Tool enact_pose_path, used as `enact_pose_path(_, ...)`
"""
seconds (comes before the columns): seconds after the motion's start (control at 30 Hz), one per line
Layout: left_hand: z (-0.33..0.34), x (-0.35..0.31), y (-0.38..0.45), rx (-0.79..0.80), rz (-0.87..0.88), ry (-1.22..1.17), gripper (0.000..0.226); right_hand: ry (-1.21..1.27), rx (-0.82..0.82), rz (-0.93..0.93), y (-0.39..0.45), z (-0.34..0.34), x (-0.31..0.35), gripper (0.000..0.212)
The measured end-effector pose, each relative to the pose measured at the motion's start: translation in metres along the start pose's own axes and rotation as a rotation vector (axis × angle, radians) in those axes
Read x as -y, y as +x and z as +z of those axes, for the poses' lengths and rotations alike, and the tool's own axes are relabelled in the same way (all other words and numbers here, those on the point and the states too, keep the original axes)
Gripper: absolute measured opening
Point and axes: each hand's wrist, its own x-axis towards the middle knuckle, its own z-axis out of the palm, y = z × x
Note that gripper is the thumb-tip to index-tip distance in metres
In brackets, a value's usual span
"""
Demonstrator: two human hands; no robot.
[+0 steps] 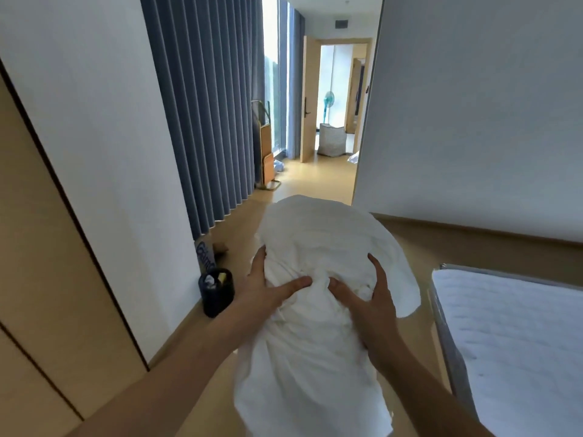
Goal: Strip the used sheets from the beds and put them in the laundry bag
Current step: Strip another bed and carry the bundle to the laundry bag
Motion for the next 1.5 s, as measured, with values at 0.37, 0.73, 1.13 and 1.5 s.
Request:
enact_pose_path(0.37, 0.059, -0.011, 0.367, 0.21, 0.016, -0.138, 0.133, -0.105, -0.151, -0.017, 0.332, 0.041, -0.018, 0.118)
enact_pose_path(0.73, 0.196, -0.027, 0.683, 0.352, 0.045, -0.157, 0.131, -0.115, -0.284, 0.0, 0.641, 0.008, -0.087, 0.121)
enact_pose_path(1.13, 0.206, -0.075, 1.026, 0.127, -0.003, -0.117, 0.13, -0.062, -0.104, 0.004, 1.023, 0.084, -0.093, 0.105)
enact_pose_path(1.5, 0.177, -0.086, 1.368, 0.21, 0.018, -0.213, 0.135, -0.075, -0.13, -0.054, 1.334, 0.204, -0.1, 0.12)
